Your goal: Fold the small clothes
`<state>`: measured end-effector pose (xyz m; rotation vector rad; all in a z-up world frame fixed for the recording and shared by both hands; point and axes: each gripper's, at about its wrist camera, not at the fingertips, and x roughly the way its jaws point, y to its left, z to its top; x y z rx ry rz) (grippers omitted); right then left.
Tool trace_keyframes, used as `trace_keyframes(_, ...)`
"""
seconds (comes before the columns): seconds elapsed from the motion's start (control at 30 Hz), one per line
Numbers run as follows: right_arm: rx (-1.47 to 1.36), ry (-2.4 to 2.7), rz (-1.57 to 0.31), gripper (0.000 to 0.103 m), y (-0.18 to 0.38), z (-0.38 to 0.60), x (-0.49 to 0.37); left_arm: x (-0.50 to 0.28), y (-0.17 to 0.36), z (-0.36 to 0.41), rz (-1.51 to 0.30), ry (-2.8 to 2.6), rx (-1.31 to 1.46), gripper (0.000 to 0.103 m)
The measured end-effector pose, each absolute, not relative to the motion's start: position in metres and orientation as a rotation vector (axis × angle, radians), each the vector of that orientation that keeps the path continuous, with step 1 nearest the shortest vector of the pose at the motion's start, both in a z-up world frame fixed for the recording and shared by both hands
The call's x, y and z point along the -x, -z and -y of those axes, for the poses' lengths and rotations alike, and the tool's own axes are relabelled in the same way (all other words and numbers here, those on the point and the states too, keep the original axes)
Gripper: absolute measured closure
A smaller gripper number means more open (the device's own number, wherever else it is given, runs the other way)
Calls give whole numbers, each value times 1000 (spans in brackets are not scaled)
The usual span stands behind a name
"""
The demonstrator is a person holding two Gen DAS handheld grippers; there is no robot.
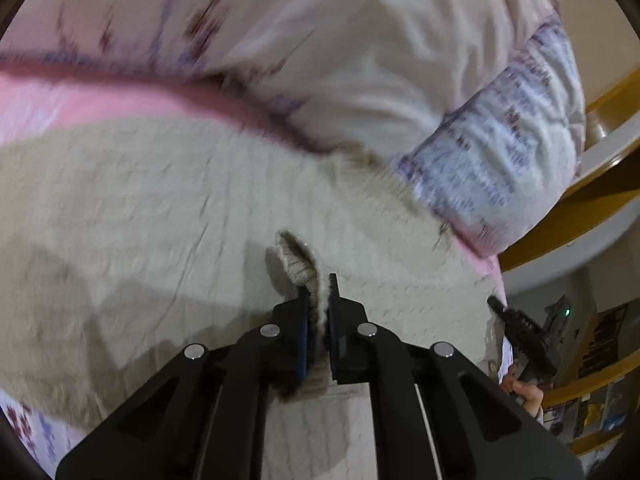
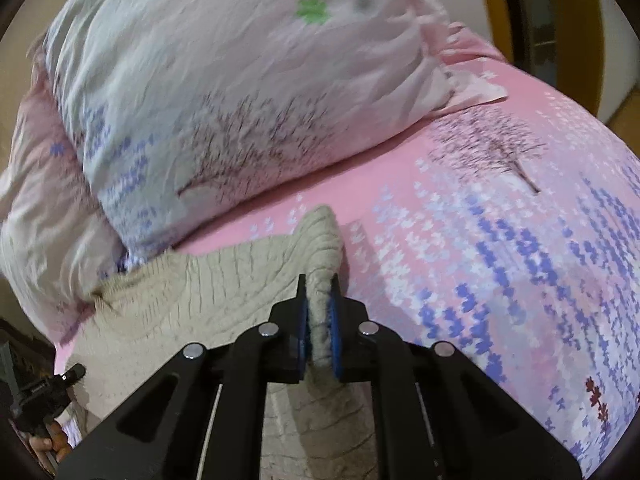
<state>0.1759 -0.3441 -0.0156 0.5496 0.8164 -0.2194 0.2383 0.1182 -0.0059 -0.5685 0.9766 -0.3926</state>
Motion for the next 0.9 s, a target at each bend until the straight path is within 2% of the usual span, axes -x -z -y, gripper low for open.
trace_keyframes(0.07,-577,242,-803,95,16,352,-173,-244,1,-116,-959,393,567,96)
trace_keyframes(0.17,-563,260,-857,94,26,353,-177,-251,13,-112,-1022,344,535,96)
trace_keyframes(0.2,-540,268,-873,90,28,351,-179,-251,20,-113,-1043,332,541,96)
trace_keyframes(0.27,-491,308,-882,76,25,347,-180,-250,24,-117,-1036,341,575,96)
trace_keyframes(0.33,-445,371,-885,47,16,342,-180,-245,20,-120,-1043,351,597,95)
trace_keyframes(0.37,-437,382,-867,44,11,339,-177,-242,17,-122,-1045,357,602,94)
trace_keyframes(0.43,-408,350,-817,43,-4,326,-169,-226,4,-132,-1031,356,603,82)
trace_keyframes(0.53,-328,236,-799,38,-18,289,-168,-189,-13,-165,-974,324,623,71)
trace_keyframes(0.8,-60,-67,-927,38,7,158,-198,-101,-8,-298,-891,40,863,70)
trace_keyframes(0.9,-48,-95,-974,38,20,139,-204,-82,2,-334,-874,-58,983,70)
